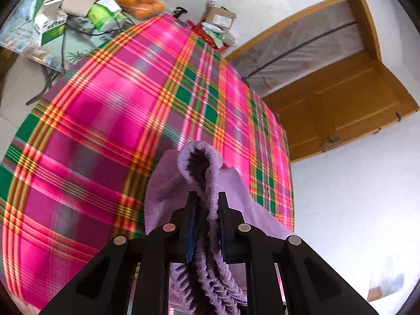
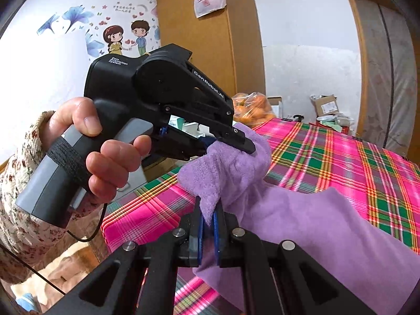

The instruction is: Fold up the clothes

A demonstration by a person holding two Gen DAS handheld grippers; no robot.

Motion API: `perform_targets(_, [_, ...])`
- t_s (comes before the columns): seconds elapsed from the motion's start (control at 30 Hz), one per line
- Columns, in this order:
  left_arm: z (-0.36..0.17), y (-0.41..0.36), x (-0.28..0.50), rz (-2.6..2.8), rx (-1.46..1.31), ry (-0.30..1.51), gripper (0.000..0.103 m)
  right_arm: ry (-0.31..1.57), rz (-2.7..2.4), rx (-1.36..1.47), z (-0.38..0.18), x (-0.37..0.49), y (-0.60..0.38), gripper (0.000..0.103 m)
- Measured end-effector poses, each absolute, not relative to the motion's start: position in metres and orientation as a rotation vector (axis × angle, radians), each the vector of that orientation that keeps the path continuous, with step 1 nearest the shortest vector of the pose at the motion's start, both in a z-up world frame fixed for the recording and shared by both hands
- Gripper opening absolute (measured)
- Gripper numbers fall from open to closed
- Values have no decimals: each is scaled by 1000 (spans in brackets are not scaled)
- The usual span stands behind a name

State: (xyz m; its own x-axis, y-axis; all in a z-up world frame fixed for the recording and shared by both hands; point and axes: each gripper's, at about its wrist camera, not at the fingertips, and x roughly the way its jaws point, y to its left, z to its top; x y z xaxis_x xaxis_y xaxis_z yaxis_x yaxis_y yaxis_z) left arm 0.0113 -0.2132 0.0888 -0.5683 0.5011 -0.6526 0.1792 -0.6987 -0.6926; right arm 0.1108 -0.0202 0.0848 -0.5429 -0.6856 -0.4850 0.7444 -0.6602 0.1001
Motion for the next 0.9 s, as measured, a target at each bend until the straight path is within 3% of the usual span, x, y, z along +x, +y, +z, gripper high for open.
perform_targets(0.8, [51,-128,-16,2222,-1466,-1010,15,70,-2321,799,53,119,49,7])
perform_targets(0.9, [49,-125,-16,2217,-1443,-994,21,60,-2329,840,44,117,55,7])
